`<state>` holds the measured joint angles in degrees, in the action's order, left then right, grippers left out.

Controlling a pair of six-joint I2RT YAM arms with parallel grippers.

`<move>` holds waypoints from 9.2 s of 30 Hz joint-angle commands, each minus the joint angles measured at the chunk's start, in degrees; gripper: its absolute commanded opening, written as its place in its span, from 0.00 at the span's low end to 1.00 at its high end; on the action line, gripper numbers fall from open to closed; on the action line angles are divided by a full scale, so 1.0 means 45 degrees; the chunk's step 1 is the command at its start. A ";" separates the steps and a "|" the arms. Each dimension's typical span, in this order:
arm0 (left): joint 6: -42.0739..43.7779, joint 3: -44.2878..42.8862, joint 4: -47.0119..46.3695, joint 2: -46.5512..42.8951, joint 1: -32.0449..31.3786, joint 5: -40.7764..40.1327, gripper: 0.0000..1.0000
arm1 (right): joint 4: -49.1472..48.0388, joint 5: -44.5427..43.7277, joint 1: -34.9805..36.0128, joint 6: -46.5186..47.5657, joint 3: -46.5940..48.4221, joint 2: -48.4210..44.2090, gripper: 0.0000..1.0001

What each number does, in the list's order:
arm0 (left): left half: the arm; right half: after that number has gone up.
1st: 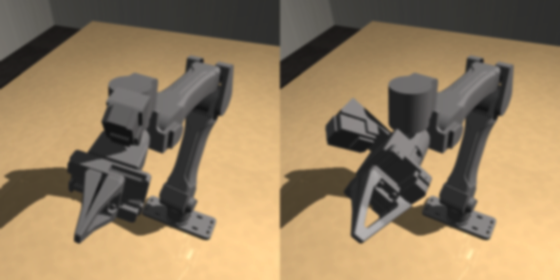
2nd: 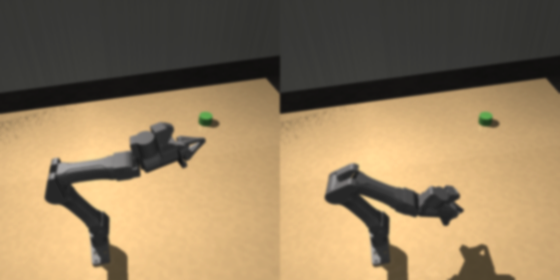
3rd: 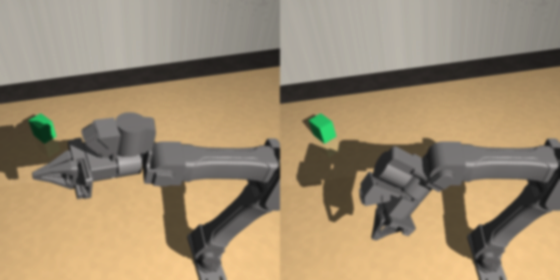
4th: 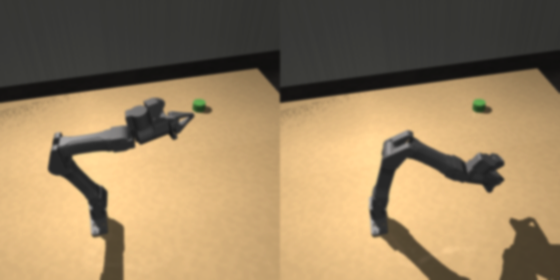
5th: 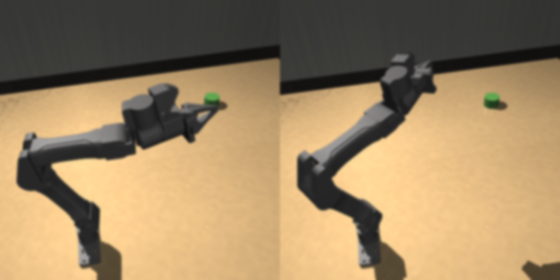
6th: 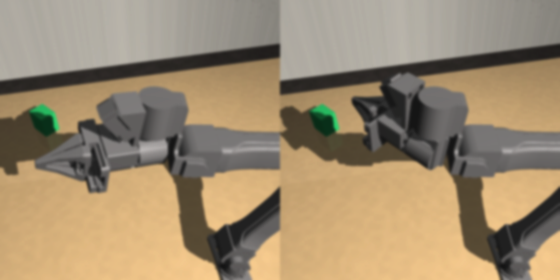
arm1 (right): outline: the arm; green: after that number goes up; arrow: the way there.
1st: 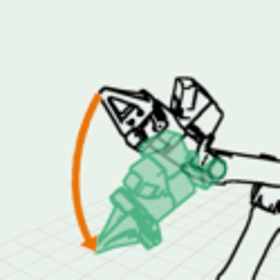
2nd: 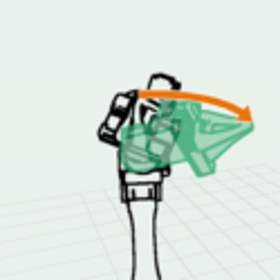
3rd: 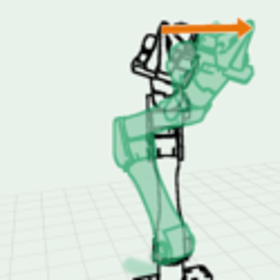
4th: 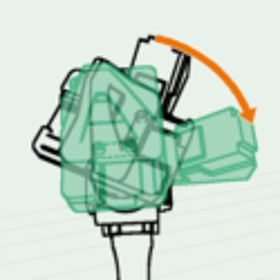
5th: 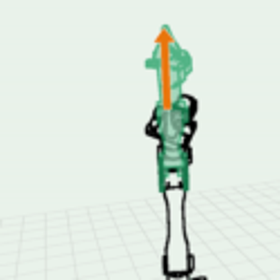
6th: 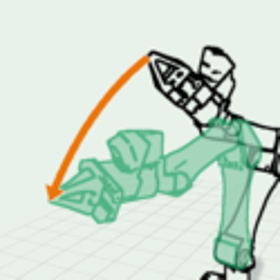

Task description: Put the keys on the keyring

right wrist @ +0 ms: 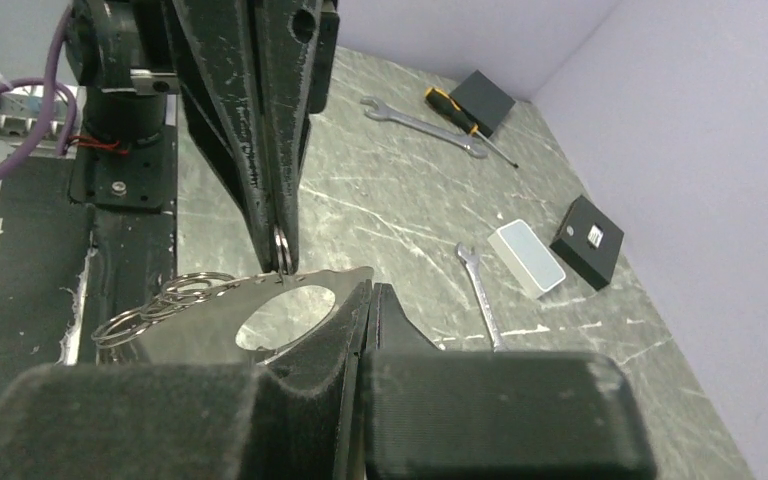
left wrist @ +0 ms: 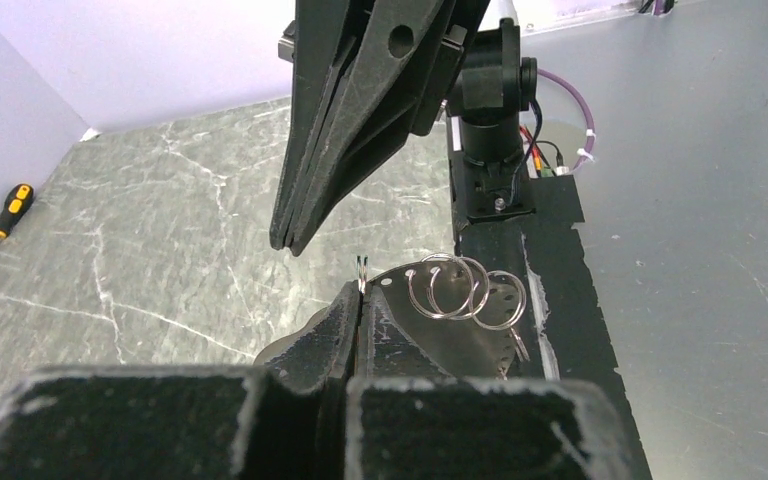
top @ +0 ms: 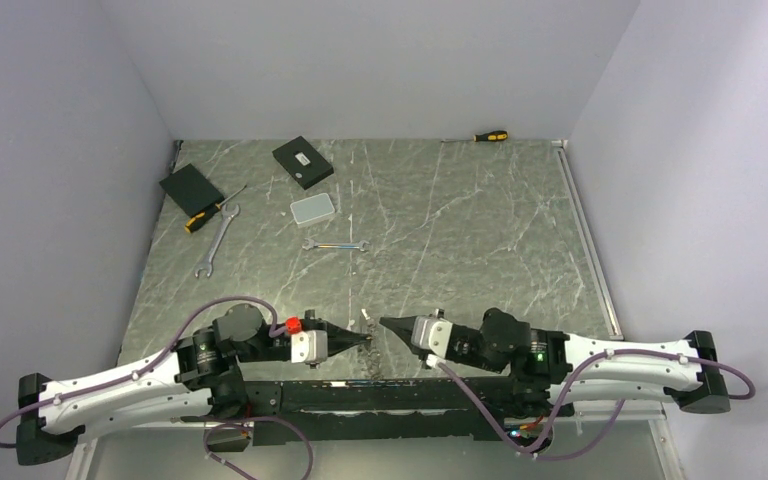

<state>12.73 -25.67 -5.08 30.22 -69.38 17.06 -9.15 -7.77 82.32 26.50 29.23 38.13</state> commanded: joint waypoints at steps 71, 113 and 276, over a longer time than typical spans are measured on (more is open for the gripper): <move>0.3713 -0.1114 0.5670 -0.2111 0.0219 -0.7599 0.00 | 1.2436 -0.2162 -0.3359 -1.9864 1.0828 1.6345 0.29; 0.1265 -0.1273 0.3209 -0.1334 0.0331 -0.2145 0.00 | 0.0426 -0.0473 -0.3412 -0.6265 0.0885 0.2722 0.00; -0.2985 0.0722 -0.6244 -0.0191 0.0341 0.2936 0.00 | 0.4590 0.8971 -0.3425 -0.2316 0.5336 0.3178 0.00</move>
<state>-0.08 -20.71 -27.44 31.07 -67.83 29.15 13.61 34.46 66.96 17.32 53.65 51.42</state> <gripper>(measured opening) 0.011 0.008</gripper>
